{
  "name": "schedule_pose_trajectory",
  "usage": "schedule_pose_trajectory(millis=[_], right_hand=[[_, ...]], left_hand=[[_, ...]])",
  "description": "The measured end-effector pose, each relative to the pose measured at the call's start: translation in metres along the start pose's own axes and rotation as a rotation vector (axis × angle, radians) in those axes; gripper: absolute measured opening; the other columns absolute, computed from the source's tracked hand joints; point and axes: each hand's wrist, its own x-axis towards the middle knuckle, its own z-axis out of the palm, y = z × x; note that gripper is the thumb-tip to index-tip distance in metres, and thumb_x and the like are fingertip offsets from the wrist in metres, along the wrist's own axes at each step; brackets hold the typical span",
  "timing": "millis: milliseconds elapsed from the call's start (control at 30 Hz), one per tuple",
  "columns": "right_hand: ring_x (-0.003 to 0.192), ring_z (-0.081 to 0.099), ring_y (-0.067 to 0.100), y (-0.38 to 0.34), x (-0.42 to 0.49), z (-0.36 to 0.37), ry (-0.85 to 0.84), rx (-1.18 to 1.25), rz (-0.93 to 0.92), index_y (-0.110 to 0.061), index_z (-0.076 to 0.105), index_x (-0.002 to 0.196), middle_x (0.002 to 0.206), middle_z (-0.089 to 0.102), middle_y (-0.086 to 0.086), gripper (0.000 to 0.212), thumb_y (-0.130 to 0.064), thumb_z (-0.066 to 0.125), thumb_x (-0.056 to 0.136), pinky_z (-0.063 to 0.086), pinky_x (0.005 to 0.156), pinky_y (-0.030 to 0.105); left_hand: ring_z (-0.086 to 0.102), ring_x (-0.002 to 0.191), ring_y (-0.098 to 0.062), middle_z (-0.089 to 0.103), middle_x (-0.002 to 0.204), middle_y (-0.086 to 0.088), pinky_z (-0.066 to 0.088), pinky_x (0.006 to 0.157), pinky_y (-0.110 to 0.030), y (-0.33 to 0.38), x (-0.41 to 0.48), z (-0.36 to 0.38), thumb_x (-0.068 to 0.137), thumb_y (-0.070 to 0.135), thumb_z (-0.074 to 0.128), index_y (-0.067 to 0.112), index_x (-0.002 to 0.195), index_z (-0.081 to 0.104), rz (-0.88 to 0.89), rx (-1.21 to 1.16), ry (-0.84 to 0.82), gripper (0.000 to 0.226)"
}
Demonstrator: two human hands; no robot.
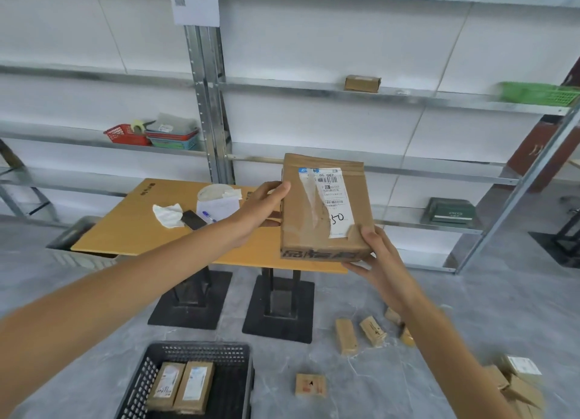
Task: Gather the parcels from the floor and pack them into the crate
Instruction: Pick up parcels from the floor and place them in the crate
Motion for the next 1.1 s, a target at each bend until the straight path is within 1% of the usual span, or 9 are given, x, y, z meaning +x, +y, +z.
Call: schedule_pose_trajectory(millis=[167, 300, 500, 633, 700, 767, 867, 967, 1100], right_hand=[[0.116, 0.059, 0.022, -0.005, -0.006, -0.006, -0.043, -0.004, 0.010, -0.026, 0.046, 0.131, 0.125, 0.059, 0.003, 0.062, -0.051, 0.061, 0.076, 0.051, 0.096, 0.046], [0.117, 0.058, 0.022, -0.004, -0.012, -0.002, -0.090, -0.036, 0.029, -0.025, 0.043, 0.134, 0.126, 0.058, 0.002, 0.067, -0.052, 0.060, 0.075, 0.051, 0.096, 0.044], [0.116, 0.058, 0.020, 0.010, -0.019, 0.022, -0.119, -0.045, 0.056, -0.027, 0.048, 0.128, 0.123, 0.059, 0.000, 0.065, -0.053, 0.062, 0.071, 0.051, 0.094, 0.041], [0.113, 0.060, 0.020, 0.021, -0.013, 0.048, -0.123, -0.072, 0.077, -0.025, 0.046, 0.131, 0.125, 0.059, 0.004, 0.070, -0.054, 0.063, 0.070, 0.048, 0.099, 0.045], [0.114, 0.059, 0.020, 0.031, -0.008, 0.071, -0.127, -0.079, 0.094, -0.024, 0.046, 0.132, 0.126, 0.059, 0.004, 0.073, -0.055, 0.063, 0.068, 0.047, 0.099, 0.046], [0.116, 0.057, 0.020, 0.042, -0.001, 0.097, -0.116, -0.067, 0.113, -0.022, 0.045, 0.133, 0.126, 0.058, 0.004, 0.075, -0.053, 0.064, 0.067, 0.047, 0.099, 0.046], [0.116, 0.057, 0.021, 0.059, 0.011, 0.138, -0.104, -0.042, 0.142, -0.020, 0.045, 0.132, 0.123, 0.059, 0.004, 0.073, -0.049, 0.064, 0.068, 0.048, 0.096, 0.045], [0.114, 0.057, 0.020, 0.080, 0.026, 0.181, -0.070, -0.026, 0.161, -0.019, 0.045, 0.131, 0.121, 0.059, 0.003, 0.063, -0.046, 0.062, 0.076, 0.048, 0.097, 0.045], [0.112, 0.056, 0.018, 0.122, 0.047, 0.235, 0.000, -0.038, 0.244, -0.021, 0.046, 0.129, 0.121, 0.059, 0.003, 0.044, -0.037, 0.056, 0.089, 0.043, 0.101, 0.045]], left_hand=[[0.064, 0.100, -0.018, 0.059, 0.125, 0.001, 0.053, 0.091, -0.036, -0.001, -0.019, 0.004, 0.092, 0.053, 0.045, 0.025, 0.135, 0.042, 0.014, -0.001, 0.031, 0.051], [0.063, 0.099, -0.017, 0.057, 0.128, 0.002, 0.053, 0.085, -0.031, -0.005, -0.035, 0.005, 0.094, 0.051, 0.043, 0.025, 0.137, 0.040, -0.014, -0.032, 0.060, 0.051], [0.059, 0.111, -0.017, 0.055, 0.131, 0.008, 0.052, 0.092, -0.037, -0.020, -0.052, -0.018, 0.094, 0.051, 0.042, 0.032, 0.138, 0.041, -0.073, -0.071, 0.031, 0.048], [0.060, 0.106, -0.012, 0.058, 0.118, 0.008, 0.057, 0.079, -0.030, -0.035, -0.057, -0.045, 0.093, 0.052, 0.044, 0.025, 0.132, 0.044, -0.111, -0.099, 0.051, 0.048], [0.059, 0.108, -0.014, 0.057, 0.115, 0.007, 0.057, 0.079, -0.031, -0.046, -0.056, -0.067, 0.092, 0.052, 0.045, 0.022, 0.128, 0.045, -0.130, -0.116, 0.053, 0.046], [0.058, 0.111, -0.014, 0.058, 0.119, 0.006, 0.056, 0.080, -0.031, -0.057, -0.053, -0.095, 0.093, 0.049, 0.047, 0.021, 0.126, 0.047, -0.139, -0.112, 0.044, 0.044], [0.059, 0.110, -0.011, 0.062, 0.119, 0.005, 0.056, 0.078, -0.029, -0.076, -0.046, -0.139, 0.093, 0.044, 0.052, 0.023, 0.118, 0.053, -0.147, -0.095, 0.028, 0.033], [0.061, 0.105, -0.010, 0.063, 0.115, 0.007, 0.058, 0.071, -0.026, -0.100, -0.037, -0.185, 0.094, 0.041, 0.052, 0.026, 0.118, 0.055, -0.158, -0.047, -0.019, 0.029], [0.061, 0.104, -0.011, 0.063, 0.112, 0.008, 0.057, 0.076, -0.029, -0.149, -0.023, -0.244, 0.091, 0.042, 0.056, 0.028, 0.113, 0.054, -0.201, -0.046, -0.059, 0.026]])
